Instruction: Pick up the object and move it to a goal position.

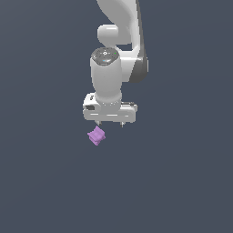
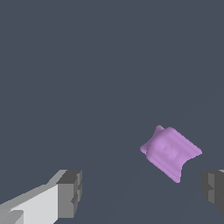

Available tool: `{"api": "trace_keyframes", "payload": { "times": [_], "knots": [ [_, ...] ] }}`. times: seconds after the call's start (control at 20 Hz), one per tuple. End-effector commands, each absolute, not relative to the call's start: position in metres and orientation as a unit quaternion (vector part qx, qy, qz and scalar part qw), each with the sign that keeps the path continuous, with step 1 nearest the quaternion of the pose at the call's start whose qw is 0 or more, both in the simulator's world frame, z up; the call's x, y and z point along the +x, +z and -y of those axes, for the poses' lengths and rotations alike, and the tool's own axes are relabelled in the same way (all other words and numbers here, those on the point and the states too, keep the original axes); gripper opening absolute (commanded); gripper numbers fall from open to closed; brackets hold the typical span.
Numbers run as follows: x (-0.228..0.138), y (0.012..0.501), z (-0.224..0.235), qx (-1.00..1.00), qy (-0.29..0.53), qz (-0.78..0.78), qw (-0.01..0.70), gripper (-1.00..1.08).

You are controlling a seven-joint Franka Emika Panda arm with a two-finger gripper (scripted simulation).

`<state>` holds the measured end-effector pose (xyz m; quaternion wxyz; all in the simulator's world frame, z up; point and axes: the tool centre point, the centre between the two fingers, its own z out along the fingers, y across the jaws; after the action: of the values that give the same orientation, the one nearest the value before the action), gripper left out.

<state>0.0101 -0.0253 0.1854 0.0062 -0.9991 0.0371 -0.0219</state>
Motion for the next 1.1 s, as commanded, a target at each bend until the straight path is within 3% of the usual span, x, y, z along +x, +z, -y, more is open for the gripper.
{"api": "trace_keyframes", "payload": {
  "times": [0.0,1.05],
  "knots": [
    [0.009,0.179,0.031,-0.998,-0.020,-0.059,0.007,1.00],
    [-0.014,0.099,0.100,-0.941,-0.001,-0.338,0.002,1.00]
  ]
}}
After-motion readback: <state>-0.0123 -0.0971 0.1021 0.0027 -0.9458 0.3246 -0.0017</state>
